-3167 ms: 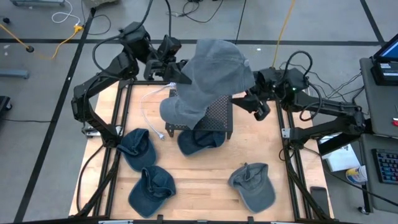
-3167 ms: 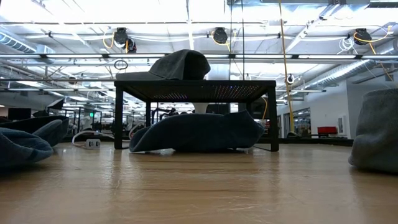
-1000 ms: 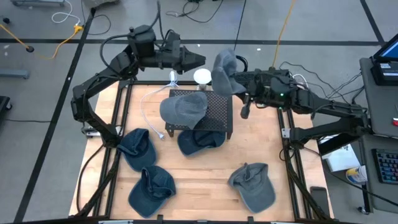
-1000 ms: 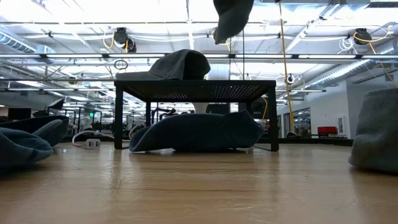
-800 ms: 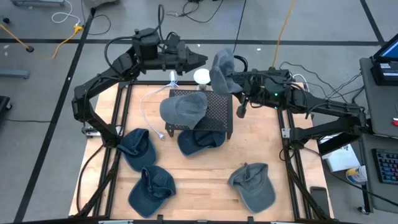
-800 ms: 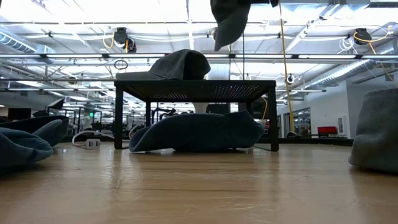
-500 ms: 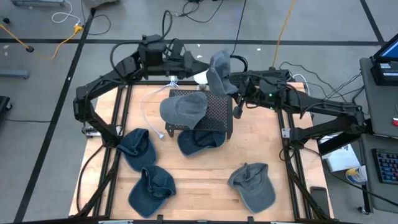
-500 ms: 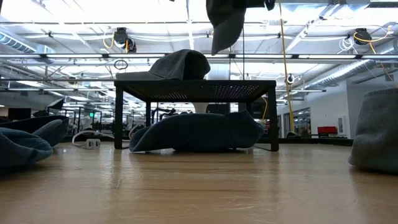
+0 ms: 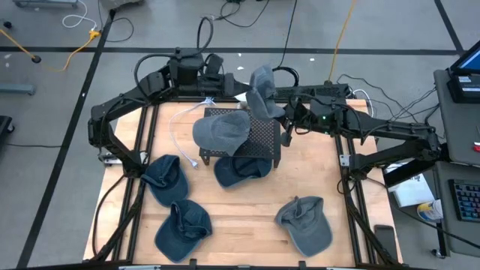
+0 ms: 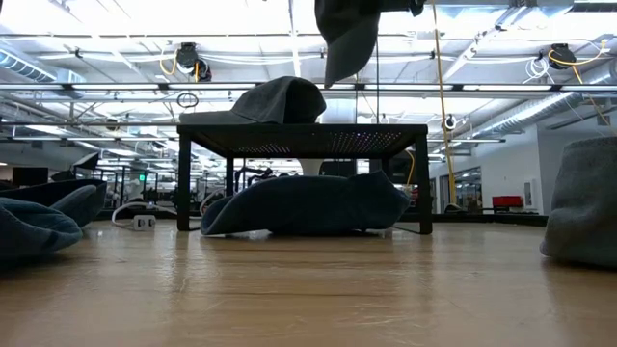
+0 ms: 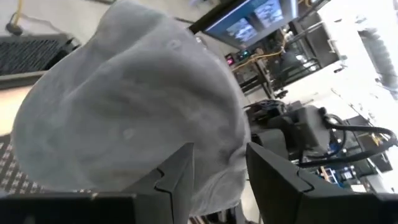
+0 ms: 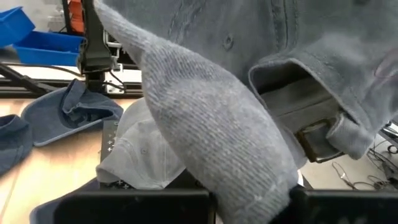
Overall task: Pick & Place hat
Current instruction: Stack the top gray cap on the gray cap on the shelf
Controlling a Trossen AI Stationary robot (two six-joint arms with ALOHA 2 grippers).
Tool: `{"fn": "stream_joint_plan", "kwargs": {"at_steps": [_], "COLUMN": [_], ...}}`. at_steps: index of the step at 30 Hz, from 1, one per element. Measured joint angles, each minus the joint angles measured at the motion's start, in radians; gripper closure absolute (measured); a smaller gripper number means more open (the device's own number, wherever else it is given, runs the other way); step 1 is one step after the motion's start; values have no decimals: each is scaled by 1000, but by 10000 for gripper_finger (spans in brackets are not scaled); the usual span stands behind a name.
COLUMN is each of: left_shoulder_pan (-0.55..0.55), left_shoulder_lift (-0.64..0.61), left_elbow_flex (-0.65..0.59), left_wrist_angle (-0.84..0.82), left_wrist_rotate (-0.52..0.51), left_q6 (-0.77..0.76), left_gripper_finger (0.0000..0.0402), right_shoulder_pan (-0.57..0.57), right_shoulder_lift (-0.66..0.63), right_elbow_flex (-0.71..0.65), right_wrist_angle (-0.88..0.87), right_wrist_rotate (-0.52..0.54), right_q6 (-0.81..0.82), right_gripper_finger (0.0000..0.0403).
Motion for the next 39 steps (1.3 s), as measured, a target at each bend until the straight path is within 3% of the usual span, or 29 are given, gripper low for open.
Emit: {"fn": "stream_joint_plan", "kwargs": {"at_steps": [6,13,20,27,39], "left_shoulder_pan": [2,5,7,6,-32], "left_shoulder_lift": [0,0,0,11,38], "left_elbow_flex": [0,0,0,0,2], "left_wrist_angle": [78,20,-183,-170,-168], "left_wrist_rotate": [56,96,69,44,59], "left_q6": [73,-60,-103,-195,-216], "left_gripper_finger": [254,249,187,148,178], "right_shoulder_pan": [2,2,4,39,82], "right_shoulder_lift": [0,0,-1,19,67], "right_elbow_flex": [0,0,0,1,6], "right_wrist_angle": [-32,-112,-162,-155,-158], "right_wrist_rotate": [1,1,29,84,132], "right_q6": [-5,-1,13,-32,-50], "right_gripper_finger": [395,395,395,395,395]}}
